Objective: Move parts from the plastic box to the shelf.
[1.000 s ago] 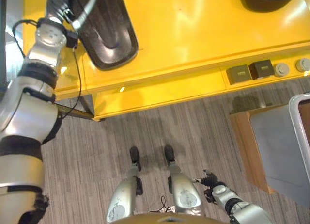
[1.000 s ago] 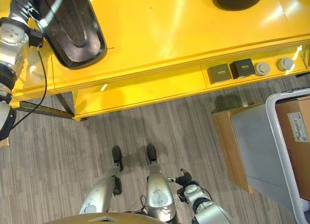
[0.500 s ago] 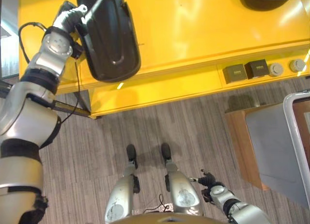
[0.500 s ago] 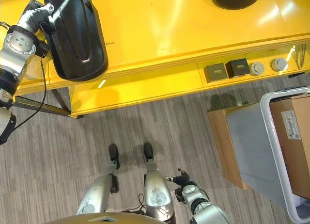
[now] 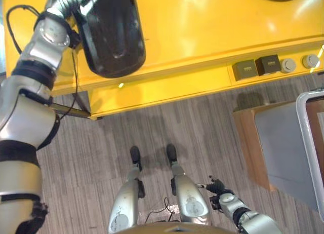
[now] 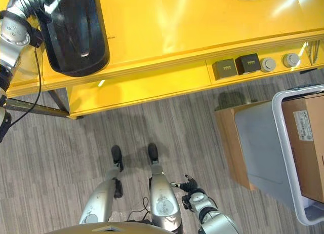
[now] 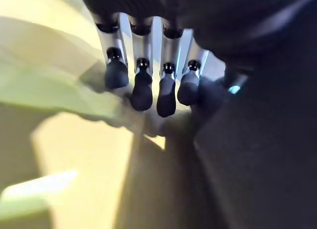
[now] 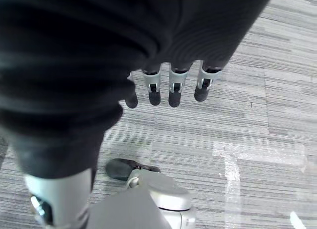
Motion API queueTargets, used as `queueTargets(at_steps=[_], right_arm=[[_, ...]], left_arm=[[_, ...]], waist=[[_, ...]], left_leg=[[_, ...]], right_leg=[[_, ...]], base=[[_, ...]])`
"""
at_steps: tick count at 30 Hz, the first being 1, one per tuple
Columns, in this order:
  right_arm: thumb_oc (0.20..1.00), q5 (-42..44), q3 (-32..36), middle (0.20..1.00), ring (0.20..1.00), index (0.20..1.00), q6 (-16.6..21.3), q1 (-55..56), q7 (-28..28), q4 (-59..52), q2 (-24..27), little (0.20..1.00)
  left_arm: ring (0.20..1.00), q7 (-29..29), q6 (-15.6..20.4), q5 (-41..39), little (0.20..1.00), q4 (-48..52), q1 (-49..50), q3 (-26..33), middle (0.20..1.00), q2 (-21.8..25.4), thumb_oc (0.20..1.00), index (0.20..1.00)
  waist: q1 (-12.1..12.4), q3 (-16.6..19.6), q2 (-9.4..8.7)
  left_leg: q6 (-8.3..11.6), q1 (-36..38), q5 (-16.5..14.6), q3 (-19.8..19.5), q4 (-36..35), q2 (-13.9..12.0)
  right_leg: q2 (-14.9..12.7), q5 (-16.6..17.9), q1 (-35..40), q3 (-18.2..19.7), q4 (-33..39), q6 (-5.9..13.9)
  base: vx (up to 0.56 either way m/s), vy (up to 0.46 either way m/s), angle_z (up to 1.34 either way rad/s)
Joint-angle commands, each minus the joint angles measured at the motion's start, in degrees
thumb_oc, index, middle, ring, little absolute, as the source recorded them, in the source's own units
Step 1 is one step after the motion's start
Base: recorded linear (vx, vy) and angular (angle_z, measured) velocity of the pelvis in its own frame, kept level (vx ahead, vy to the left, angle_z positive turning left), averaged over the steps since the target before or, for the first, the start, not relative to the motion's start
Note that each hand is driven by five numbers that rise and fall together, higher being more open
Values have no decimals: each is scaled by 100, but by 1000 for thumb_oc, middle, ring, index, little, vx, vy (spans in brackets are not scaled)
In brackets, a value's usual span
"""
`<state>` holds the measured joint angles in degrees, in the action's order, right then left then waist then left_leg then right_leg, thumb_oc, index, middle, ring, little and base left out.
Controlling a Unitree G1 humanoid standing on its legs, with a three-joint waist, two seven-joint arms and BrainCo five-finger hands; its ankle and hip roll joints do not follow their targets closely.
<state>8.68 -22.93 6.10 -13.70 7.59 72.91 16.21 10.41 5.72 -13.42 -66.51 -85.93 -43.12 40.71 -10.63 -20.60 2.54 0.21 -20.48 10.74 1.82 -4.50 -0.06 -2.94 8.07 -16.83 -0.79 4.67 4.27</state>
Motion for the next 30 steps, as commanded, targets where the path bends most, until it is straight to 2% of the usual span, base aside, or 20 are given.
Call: queueTargets(at_steps=[1,10,13,17,19,22,23,24,25,27,28,29,30], right_arm=[[1000,118,-76,1000,1000,1000,42,302,-79,-58,-112,1000],[1000,207,-79,1000,1000,1000,88,395,-86,-115,-127,1000],[1000,270,-74,1000,1000,1000,70,407,-102,-3,-176,1000],[1000,372,-18,1000,1000,1000,70,421,-74,25,-204,1000],[1000,388,30,1000,1000,1000,57,414,-65,28,-231,1000],[1000,253,186,1000,1000,1000,7,549,-56,64,-245,1000],[1000,181,346,1000,1000,1000,-2,643,-24,57,-370,1000],[1000,146,421,1000,1000,1000,-4,710,-23,43,-361,1000],[1000,143,392,1000,1000,1000,-4,730,-22,39,-333,1000],[1000,-28,350,1000,1000,1000,-49,840,-70,42,-396,1000],[1000,-175,396,1000,1000,1000,-105,888,-110,45,-462,1000],[1000,-226,346,1000,1000,1000,-117,947,-138,32,-453,1000],[1000,-297,453,1000,1000,1000,-163,968,-129,23,-494,1000]], left_arm=[[1000,193,155,-19,1000,-487,-915,-307,1000,336,1000,1000],[1000,293,226,33,1000,-356,-1068,-500,1000,446,1000,1000],[1000,457,139,404,1000,-446,-1221,-653,1000,408,1000,1000],[1000,838,118,711,1000,-66,-1238,-682,1000,491,1000,1000],[1000,1075,168,775,1000,592,-1026,-520,1000,503,1000,1000],[1000,1524,416,831,1000,2737,161,412,1000,1115,1000,1000],[1000,1860,602,1002,1000,4114,1591,1517,1000,1094,1000,1000],[1000,1770,659,1152,1000,4782,2299,1959,1000,1182,1000,1000],[1000,1759,630,1173,1000,4862,2420,2058,1000,1188,1000,1000],[1000,1773,727,1243,1000,5662,3420,2738,1000,872,1000,1000],[1000,1454,1057,992,1000,6399,4280,3150,1000,721,1000,1000],[1000,1225,1106,663,1000,6723,4854,3397,1000,389,1000,1000],[561,751,1184,239,561,7284,5749,3687,561,-100,561,561]], waist=[[44,96,-187],[12,193,-134],[26,268,-100],[113,382,-82],[170,437,-107],[353,567,-149],[500,662,-274],[537,758,-297],[513,764,-273],[563,933,-355],[664,1103,-440],[663,1213,-437],[737,1381,-491]], left_leg=[[341,202,-397,-144,57,-391],[348,184,-393,-202,58,-389],[351,257,-404,-280,50,-389],[359,446,-460,-324,82,-428],[364,550,-500,-385,103,-438],[390,805,-594,-518,135,-491],[404,990,-666,-561,179,-541],[416,1091,-707,-597,179,-561],[417,1113,-711,-595,174,-563],[440,1289,-772,-598,173,-621],[456,1434,-824,-644,185,-664],[466,1533,-855,-651,189,-695],[467,1669,-930,-671,242,-744]], right_leg=[[-589,103,-450,251,-52,523],[-550,72,-435,364,-32,491],[-527,12,-317,374,-24,474],[-477,-75,-82,320,-34,440],[-453,-130,89,272,-41,421],[-389,-328,439,125,-90,361],[-327,-469,643,38,-166,305],[-290,-533,763,14,-173,282],[-288,-538,783,15,-170,280],[-222,-647,978,-49,-196,241],[-161,-738,1130,-93,-226,212],[-140,-789,1244,-122,-237,189],[-101,-873,1427,-154,-273,160]], base=[[0,0,0],[1,-3,0],[14,-18,2],[28,-35,6],[31,-66,5],[82,-78,22],[129,-99,14],[97,-80,8],[55,-45,19],[79,-73,41],[106,-86,46],[106,-83,39],[105,-66,40]])
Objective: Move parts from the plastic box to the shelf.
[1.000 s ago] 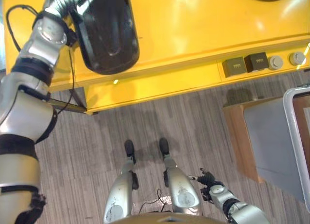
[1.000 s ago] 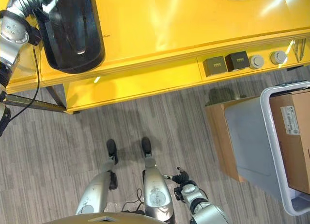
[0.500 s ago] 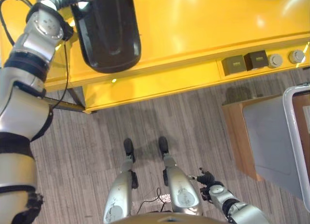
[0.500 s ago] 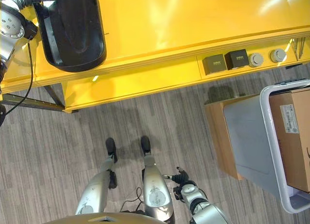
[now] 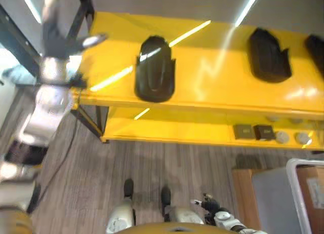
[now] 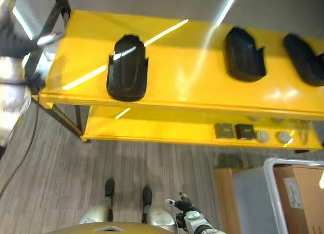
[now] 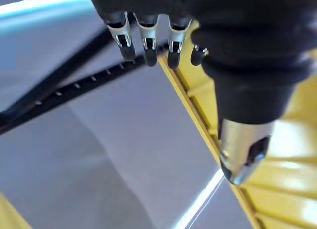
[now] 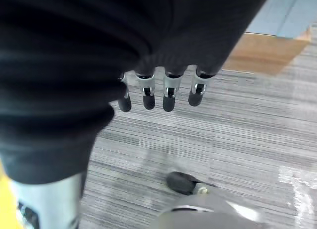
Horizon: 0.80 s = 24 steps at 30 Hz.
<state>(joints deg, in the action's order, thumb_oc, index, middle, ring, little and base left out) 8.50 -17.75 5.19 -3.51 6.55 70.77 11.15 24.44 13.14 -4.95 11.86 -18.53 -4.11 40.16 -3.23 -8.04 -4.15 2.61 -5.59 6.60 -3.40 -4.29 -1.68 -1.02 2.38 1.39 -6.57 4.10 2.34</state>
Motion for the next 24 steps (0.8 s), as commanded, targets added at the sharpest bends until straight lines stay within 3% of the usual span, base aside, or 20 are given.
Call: queueTargets(at_steps=[1,2,3,5,10,17,24], right_arm=[[1000,-313,17,1000,1000,1000,-82,19,-36,204,6,1000],[1000,-314,7,1000,1000,1000,-83,34,-36,199,13,1000],[1000,-275,129,1000,1000,1000,-78,80,-4,160,31,1000],[1000,-262,226,1000,1000,1000,-80,169,7,203,10,1000],[1000,-338,244,1000,1000,1000,-154,296,23,399,-71,1000],[1000,-347,81,1000,1000,1000,-157,345,51,467,-214,1000],[1000,-204,13,1000,1000,1000,-114,262,174,267,-200,1000]], left_arm=[[200,-1011,447,-883,200,-100,-307,-88,200,-398,200,200],[200,-1023,434,-888,200,-73,-272,-67,200,-404,200,200],[200,-1289,378,-1228,200,210,255,-87,200,-782,200,200],[200,-1789,255,-1500,200,436,906,-374,200,-1106,200,200],[200,-2279,-48,-1881,200,451,1318,-966,200,-1370,200,200],[200,-2497,-282,-1770,200,45,1266,-1661,200,-1524,200,200],[200,-2296,-358,-1541,200,-630,899,-2002,200,-1735,200,200]], waist=[[23,286,157],[17,289,164],[56,395,151],[76,489,142],[36,585,159],[-70,517,186],[-175,239,189]], left_leg=[[232,317,-577,-171,256,-630],[233,331,-581,-170,254,-633],[228,441,-617,-192,264,-667],[212,575,-629,-225,209,-666],[181,647,-627,-236,105,-613],[125,573,-626,-178,65,-537],[94,198,-497,-44,5,-466]], right_leg=[[-252,-394,-233,408,-236,321],[-250,-397,-219,408,-234,320],[-237,-474,-88,364,-282,283],[-245,-511,60,320,-305,260],[-286,-502,144,302,-265,254],[-313,-355,41,395,-118,294],[-347,-118,-420,518,-7,356]], base=[[80,-46,25],[73,-21,25],[35,-3,15],[21,10,13],[-1,8,1],[-18,11,-3],[-86,25,-4]])
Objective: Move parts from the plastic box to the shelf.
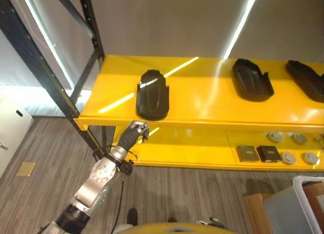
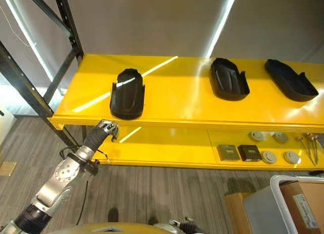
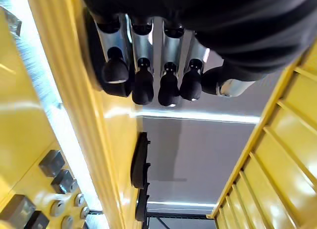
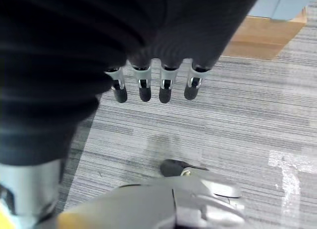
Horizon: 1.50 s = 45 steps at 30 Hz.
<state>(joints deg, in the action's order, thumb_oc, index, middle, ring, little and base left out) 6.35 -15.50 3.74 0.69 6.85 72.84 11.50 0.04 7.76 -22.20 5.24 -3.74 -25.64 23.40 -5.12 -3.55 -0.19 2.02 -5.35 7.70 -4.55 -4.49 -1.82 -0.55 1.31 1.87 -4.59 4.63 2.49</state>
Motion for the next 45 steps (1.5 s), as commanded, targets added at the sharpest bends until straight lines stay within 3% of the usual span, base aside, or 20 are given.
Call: queueTargets(at_steps=[1,22,36,45], right_arm=[[1000,32,-214,1000,1000,1000,23,-182,165,73,-227,1000],[1000,149,-330,1000,1000,1000,97,-366,417,-27,-116,1000],[1000,203,-407,1000,1000,1000,135,-525,473,-106,-88,1000],[1000,239,-455,1000,1000,1000,196,-561,488,-139,-102,1000]], left_arm=[[200,191,183,184,200,-94,-667,102,200,-110,200,200],[200,1395,530,152,200,-1081,-2118,222,200,-686,200,200],[200,1743,500,415,200,-1494,-2647,330,200,-648,200,200],[200,2337,597,670,200,-1676,-3248,703,200,-506,200,200]], waist=[[1,-229,-202],[-248,-569,-119],[-320,-782,-120],[-354,-822,-170]], left_leg=[[151,125,-587,83,20,-442],[150,-356,-413,309,-27,-344],[158,-717,-284,351,-20,-350],[178,-884,-228,399,-26,-373]], right_leg=[[-401,6,-516,335,-50,352],[-477,233,-1135,548,-17,411],[-489,347,-1551,589,-66,418],[-493,415,-1758,652,-50,434]], base=[[-84,19,-14],[-28,7,-6],[-17,0,-3],[-6,-1,-5]])
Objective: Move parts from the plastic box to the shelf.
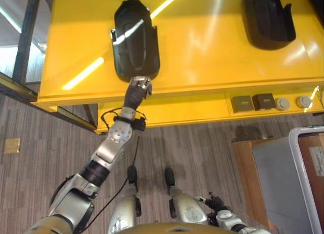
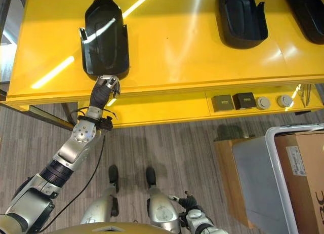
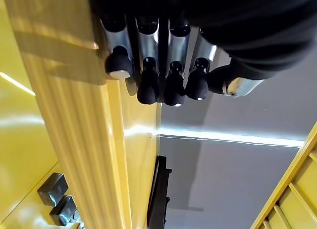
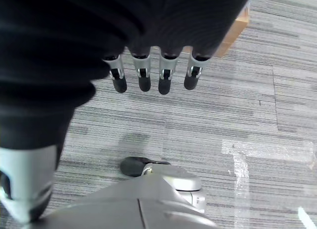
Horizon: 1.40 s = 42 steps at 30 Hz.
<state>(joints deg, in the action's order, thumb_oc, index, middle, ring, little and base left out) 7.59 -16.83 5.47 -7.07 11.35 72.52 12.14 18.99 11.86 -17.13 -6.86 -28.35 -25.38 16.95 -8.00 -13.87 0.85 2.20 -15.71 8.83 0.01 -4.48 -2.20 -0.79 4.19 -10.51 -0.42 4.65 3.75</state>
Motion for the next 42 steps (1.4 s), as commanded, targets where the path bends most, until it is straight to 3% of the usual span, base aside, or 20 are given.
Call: queueTargets(at_steps=[1,8,15,28,32,34,35,38,39,41,42], right_arm=[[1000,113,-323,1000,1000,1000,25,212,38,-97,-165,1000],[1000,120,-382,1000,1000,1000,76,156,26,-114,-126,1000],[1000,165,-379,1000,1000,1000,108,141,19,-142,-126,1000],[1000,180,-322,1000,1000,1000,116,123,8,-82,-120,1000],[1000,196,-216,1000,1000,1000,66,180,11,-49,-158,1000],[1000,221,-18,1000,1000,1000,38,279,-9,-33,-262,1000],[1000,221,-26,1000,1000,1000,38,293,-9,-36,-262,1000],[1000,227,174,1000,1000,1000,24,350,39,32,-340,1000],[1000,227,170,1000,1000,1000,26,359,40,33,-343,1000],[1000,180,245,1000,1000,1000,0,361,91,87,-335,1000],[1000,114,294,1000,1000,1000,-55,340,135,178,-323,1000]], left_arm=[[200,499,197,191,200,-489,-846,707,200,142,200,200],[200,989,275,319,200,-771,-1457,971,200,258,200,200],[200,989,482,88,200,-365,-1414,1158,200,253,200,200],[200,1000,462,62,200,-440,-1334,1233,200,317,200,200],[200,563,521,106,200,421,-528,1185,200,272,200,200],[200,122,563,320,200,957,936,1336,200,342,200,200],[200,120,556,320,200,975,960,1340,200,343,200,200],[200,-6,541,639,200,1091,2290,1432,200,368,200,200],[260,-5,537,643,260,1103,2307,1432,260,370,260,260],[689,-99,463,603,689,922,2827,1483,689,370,689,689],[1000,-195,418,943,1000,795,3169,1397,1000,558,1000,1000]], waist=[[-69,209,-276],[-121,236,-285],[-110,208,-291],[-91,207,-273],[17,238,-260],[195,428,-274],[194,423,-277],[381,664,-320],[380,660,-324],[455,772,-334],[549,856,-348]], left_leg=[[163,145,-340,-55,-27,-341],[189,81,-330,-34,-27,-375],[199,60,-328,-37,-18,-403],[207,46,-323,-17,5,-417],[215,263,-387,-57,19,-404],[199,699,-623,-37,147,-390],[199,720,-630,-33,148,-390],[168,1107,-855,-88,320,-381],[168,1124,-859,-89,319,-381],[159,1248,-903,-160,343,-386],[146,1366,-944,-237,340,-393]], right_leg=[[-469,127,-524,235,-50,308],[-448,131,-625,279,-45,308],[-437,125,-653,295,-51,302],[-422,117,-666,298,-62,283],[-410,-1,-411,211,-120,264],[-427,-175,60,125,-204,255],[-427,-177,82,127,-199,255],[-455,-389,550,29,-302,234],[-456,-392,568,27,-298,234],[-469,-459,744,-33,-332,223],[-492,-529,918,-118,-359,241]], base=[[8,-4,-5],[4,-3,-3],[-1,-2,-1],[-2,-2,-2],[50,-18,0],[143,-21,10],[113,-16,14],[103,-14,15],[65,6,13],[45,14,23],[37,23,43]])
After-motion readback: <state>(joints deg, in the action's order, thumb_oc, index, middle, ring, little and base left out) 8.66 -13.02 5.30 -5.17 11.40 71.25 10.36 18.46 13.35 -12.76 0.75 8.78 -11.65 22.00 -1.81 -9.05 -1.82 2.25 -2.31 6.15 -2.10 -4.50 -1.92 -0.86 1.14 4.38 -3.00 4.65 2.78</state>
